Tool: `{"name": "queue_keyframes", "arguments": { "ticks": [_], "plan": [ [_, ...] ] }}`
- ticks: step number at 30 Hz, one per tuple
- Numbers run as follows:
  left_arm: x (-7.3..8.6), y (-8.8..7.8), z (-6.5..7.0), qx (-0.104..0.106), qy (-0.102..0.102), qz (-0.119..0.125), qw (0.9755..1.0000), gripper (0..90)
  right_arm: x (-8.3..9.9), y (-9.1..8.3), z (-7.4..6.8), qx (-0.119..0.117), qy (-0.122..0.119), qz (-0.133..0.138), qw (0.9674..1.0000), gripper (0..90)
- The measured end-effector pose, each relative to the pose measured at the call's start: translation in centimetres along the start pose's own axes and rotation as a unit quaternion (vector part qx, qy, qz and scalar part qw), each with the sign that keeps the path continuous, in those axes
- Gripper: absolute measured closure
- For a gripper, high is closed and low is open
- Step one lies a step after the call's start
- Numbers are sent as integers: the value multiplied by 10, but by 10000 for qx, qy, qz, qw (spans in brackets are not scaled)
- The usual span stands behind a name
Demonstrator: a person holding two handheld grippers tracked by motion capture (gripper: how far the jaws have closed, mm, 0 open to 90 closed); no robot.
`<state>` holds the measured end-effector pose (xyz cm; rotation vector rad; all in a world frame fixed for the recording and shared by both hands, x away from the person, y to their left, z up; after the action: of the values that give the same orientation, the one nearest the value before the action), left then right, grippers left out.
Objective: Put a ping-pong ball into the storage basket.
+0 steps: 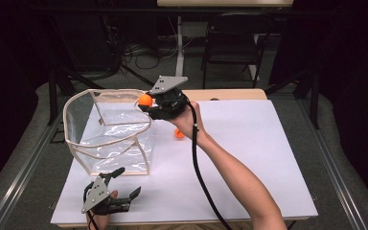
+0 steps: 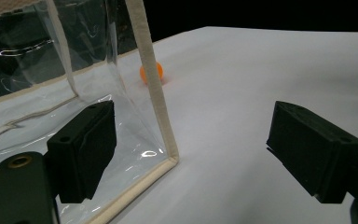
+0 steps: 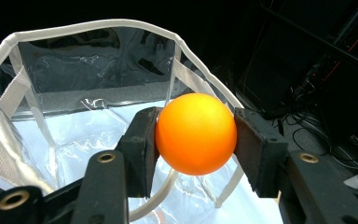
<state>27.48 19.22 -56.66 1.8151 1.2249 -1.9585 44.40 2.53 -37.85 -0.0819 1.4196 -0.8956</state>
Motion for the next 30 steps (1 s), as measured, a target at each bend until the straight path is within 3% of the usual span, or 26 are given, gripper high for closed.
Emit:
{"name": "queue_keyframes", "arguments": {
  "ticks": [30],
  "plan": [
    [1,-1,0,3,-11,-2,10000,157,-21,13,-7,-55,-164,-76,9998,513]
  ]
}}
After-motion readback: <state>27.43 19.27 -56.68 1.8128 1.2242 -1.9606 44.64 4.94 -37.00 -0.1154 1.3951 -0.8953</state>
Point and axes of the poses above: each handheld gripper's, and its own axes: y roughly forward along the jaws, x roughly out of its underside, z roughly to its right, the point moved 5 cm from there along y, roughly forward along the jaws, and after that the axes turned 11 degrees about -z, right-handed, at the moved point
